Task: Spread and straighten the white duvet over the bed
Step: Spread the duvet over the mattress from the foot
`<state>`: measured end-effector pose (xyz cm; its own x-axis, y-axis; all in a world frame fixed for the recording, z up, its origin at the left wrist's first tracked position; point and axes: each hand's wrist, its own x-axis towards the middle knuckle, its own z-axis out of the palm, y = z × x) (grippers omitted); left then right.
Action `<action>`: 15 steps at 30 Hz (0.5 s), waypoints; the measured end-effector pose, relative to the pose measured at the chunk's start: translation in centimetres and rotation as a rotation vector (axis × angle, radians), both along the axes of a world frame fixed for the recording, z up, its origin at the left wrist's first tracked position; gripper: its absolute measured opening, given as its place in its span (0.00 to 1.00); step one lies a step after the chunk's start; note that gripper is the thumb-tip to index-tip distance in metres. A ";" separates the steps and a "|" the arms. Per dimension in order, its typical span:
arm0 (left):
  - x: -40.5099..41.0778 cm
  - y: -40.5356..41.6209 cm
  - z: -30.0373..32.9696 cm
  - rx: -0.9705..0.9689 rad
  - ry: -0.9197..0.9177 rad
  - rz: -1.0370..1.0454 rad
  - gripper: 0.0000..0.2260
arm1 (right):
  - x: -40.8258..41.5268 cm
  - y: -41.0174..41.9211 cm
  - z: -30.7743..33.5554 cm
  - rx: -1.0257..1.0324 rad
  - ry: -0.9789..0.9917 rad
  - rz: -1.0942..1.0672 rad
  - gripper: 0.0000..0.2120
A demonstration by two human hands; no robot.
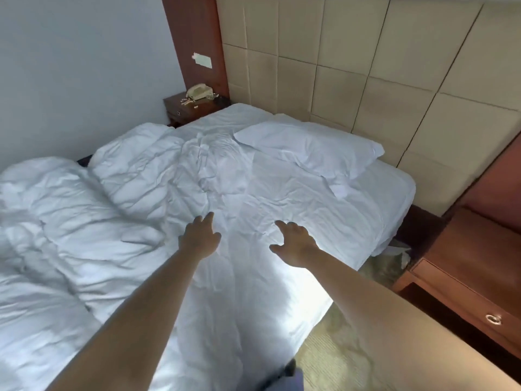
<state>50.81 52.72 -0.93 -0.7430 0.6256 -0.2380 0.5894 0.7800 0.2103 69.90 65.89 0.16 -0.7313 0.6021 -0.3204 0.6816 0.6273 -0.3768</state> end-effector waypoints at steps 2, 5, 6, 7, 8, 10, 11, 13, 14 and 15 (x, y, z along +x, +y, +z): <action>-2.1 2.2 0.1 -0.023 0.044 0.055 0.27 | -2.3 2.7 -0.4 0.023 0.001 0.040 0.32; -6.2 5.6 -0.9 -0.054 0.107 0.109 0.29 | -6.0 6.9 -1.3 0.056 -0.019 0.087 0.32; -7.9 6.8 -1.5 -0.061 0.120 0.134 0.29 | -7.4 8.4 -1.7 0.065 -0.028 0.101 0.32; -9.6 7.9 -2.1 -0.065 0.118 0.166 0.30 | -8.9 9.8 -2.1 0.068 -0.036 0.108 0.31; -11.2 8.9 -2.7 -0.069 0.102 0.202 0.31 | -10.4 11.3 -2.4 0.069 -0.049 0.119 0.31; -14.0 10.8 -4.0 -0.092 0.050 0.266 0.32 | -13.3 13.8 -2.9 0.068 -0.089 0.154 0.31; -15.5 11.7 -4.6 -0.099 0.033 0.292 0.34 | -14.9 15.0 -3.0 0.075 -0.102 0.173 0.31; -18.3 13.6 -5.4 -0.098 0.016 0.336 0.35 | -18.3 17.5 -3.1 0.088 -0.099 0.195 0.30; -19.7 14.4 -5.7 -0.091 0.006 0.356 0.36 | -19.9 18.5 -3.2 0.083 -0.086 0.196 0.30; -21.0 15.0 -6.0 -0.090 -0.005 0.371 0.37 | -21.3 19.5 -3.5 0.068 -0.070 0.191 0.30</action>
